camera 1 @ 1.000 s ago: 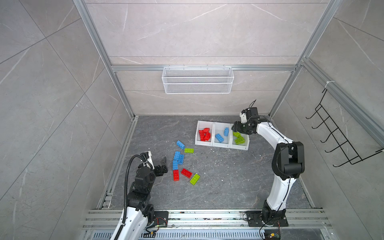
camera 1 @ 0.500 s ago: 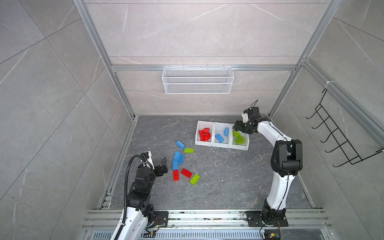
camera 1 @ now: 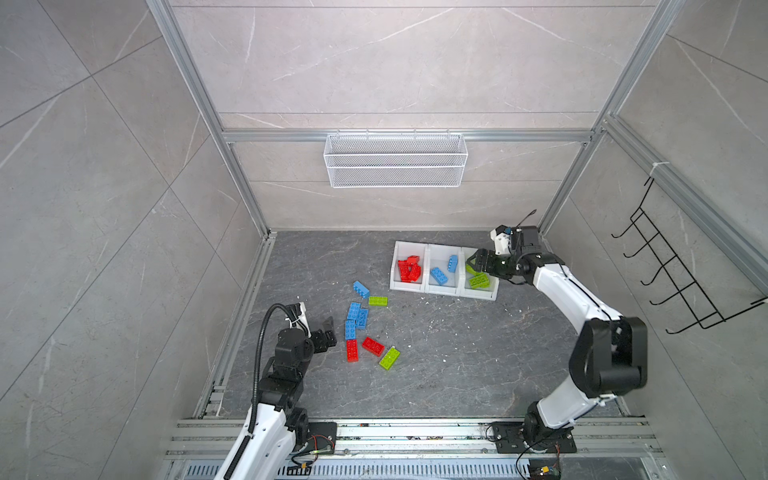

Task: Sort the legos into containers by color
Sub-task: 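Lower the left gripper onto a blue brick while the right arm draws back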

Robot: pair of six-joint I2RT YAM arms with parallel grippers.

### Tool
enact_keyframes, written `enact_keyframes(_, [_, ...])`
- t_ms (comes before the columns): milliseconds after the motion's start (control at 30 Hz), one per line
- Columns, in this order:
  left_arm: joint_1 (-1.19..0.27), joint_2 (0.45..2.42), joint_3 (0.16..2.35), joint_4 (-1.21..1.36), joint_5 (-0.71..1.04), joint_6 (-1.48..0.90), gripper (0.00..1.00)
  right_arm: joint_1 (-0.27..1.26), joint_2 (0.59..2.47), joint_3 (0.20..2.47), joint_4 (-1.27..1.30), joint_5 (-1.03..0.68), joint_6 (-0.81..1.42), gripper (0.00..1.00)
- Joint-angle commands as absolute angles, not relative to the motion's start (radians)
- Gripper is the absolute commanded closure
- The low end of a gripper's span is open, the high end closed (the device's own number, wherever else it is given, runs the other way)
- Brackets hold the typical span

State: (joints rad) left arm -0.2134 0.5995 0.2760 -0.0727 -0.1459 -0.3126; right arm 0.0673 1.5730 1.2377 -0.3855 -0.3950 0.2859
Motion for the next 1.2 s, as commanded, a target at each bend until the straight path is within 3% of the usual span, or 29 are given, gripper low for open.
enact_keyframes(0, [-0.211,0.705,0.371,-0.062,-0.105,-0.365,0.0,0.08,1.454,1.11,-0.302,-0.503,0.348,0.23])
enact_keyframes(167, [-0.235,0.959,0.521,-0.11,-0.013,-0.403,0.05,0.1,1.299,0.953,-0.245,-0.555,0.393,0.23])
enact_keyframes(467, [-0.385,1.309,0.801,-0.359,-0.057,-0.373,0.17,0.107,1.205,0.837,-0.26,-0.577,0.385,0.24])
enact_keyframes(867, [-0.454,1.526,0.902,-0.499,-0.088,-0.364,0.26,0.108,1.227,0.795,-0.201,-0.612,0.367,0.26])
enact_keyframes(1167, [-0.453,1.557,0.906,-0.503,-0.12,-0.367,0.32,0.107,1.231,0.787,-0.204,-0.61,0.371,0.26])
